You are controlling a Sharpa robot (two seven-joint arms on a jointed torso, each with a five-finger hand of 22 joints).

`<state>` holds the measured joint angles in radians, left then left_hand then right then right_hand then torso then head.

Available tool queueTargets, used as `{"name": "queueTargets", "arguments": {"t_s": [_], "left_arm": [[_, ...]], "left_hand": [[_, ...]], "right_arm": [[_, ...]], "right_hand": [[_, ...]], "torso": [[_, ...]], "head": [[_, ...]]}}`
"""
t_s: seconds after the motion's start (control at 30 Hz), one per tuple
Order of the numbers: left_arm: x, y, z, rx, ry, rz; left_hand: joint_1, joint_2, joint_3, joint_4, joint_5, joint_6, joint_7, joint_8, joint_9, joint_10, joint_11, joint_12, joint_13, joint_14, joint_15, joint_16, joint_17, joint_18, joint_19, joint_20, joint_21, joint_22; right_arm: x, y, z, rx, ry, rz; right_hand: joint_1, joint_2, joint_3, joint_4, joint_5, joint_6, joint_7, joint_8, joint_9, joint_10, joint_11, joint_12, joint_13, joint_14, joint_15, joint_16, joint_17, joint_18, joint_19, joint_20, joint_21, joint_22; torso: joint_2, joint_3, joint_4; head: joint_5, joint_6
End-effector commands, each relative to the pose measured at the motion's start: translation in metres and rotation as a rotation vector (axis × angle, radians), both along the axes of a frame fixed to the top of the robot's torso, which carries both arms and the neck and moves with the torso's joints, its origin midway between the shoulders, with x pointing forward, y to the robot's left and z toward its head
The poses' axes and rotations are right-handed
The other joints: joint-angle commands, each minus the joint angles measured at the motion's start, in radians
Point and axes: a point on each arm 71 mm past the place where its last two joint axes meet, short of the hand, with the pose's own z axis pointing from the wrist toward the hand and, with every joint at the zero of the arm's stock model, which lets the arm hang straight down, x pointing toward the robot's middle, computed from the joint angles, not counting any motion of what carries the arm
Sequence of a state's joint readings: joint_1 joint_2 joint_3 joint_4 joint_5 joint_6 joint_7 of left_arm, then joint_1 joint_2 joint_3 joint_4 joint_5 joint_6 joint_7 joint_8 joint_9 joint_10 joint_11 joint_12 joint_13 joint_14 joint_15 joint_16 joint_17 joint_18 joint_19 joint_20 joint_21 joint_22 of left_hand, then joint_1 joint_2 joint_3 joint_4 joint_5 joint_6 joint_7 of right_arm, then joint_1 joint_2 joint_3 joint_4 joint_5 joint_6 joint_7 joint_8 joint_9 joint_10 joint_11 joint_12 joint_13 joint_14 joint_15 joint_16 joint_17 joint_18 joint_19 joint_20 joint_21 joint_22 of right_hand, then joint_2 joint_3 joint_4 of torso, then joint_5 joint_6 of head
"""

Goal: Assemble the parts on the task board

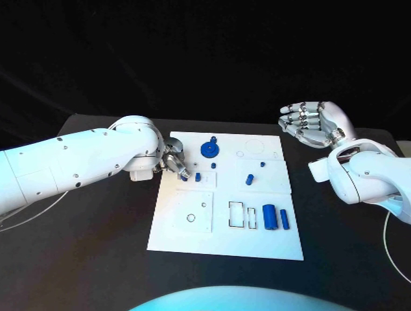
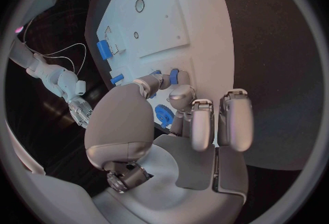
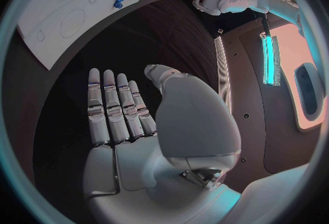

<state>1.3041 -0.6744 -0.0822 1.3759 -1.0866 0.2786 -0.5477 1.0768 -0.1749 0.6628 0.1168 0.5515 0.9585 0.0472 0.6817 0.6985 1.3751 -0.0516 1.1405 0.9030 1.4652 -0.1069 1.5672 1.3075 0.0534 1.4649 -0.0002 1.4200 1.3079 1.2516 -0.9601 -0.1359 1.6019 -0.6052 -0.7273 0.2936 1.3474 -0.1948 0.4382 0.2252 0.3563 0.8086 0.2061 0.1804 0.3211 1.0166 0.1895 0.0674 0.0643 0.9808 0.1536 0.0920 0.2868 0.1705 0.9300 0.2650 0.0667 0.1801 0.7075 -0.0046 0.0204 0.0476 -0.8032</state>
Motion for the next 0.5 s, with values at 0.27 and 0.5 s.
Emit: {"name": "queueTargets", "arguments": {"t_s": [0.27,0.5], "left_arm": [[-0.0055,-0.0042,-0.0103,0.012,0.063,-0.032],[-0.0048,-0.0037,-0.0104,0.015,0.061,-0.03]], "left_hand": [[-0.048,-0.006,-0.064,0.04,-0.007,0.038,-0.037,-0.009,-0.007,0.0,-0.008,-0.006,0.007,0.106,-0.008,0.004,0.263,-0.005,0.038,-0.008,-0.004,0.069],[-0.052,-0.009,-0.077,0.048,-0.007,0.039,-0.037,-0.01,-0.008,-0.001,-0.008,-0.007,0.007,0.106,-0.008,0.004,0.263,-0.005,0.039,-0.008,-0.003,0.07]], "right_arm": [[-0.0004,0.0008,0.0012,0.0,-0.009,0.011],[-0.0003,0.0008,0.0012,0.003,-0.008,0.011]], "right_hand": [[-0.03,0.0,-0.022,0.009,0.008,0.012,0.053,-0.01,-0.005,-0.001,0.011,-0.003,-0.001,0.001,0.007,-0.01,-0.011,0.013,-0.008,0.004,-0.003,-0.015],[-0.04,-0.001,-0.032,0.015,0.01,0.014,0.054,-0.013,-0.006,-0.002,0.011,-0.003,-0.001,0.003,0.007,-0.012,-0.016,0.013,-0.008,0.004,-0.002,-0.023]], "torso": [[0.0,-0.0009,-0.0002],[0.0,-0.0014,0.0004]], "head": [[-0.002,-0.001],[-0.003,-0.001]]}}
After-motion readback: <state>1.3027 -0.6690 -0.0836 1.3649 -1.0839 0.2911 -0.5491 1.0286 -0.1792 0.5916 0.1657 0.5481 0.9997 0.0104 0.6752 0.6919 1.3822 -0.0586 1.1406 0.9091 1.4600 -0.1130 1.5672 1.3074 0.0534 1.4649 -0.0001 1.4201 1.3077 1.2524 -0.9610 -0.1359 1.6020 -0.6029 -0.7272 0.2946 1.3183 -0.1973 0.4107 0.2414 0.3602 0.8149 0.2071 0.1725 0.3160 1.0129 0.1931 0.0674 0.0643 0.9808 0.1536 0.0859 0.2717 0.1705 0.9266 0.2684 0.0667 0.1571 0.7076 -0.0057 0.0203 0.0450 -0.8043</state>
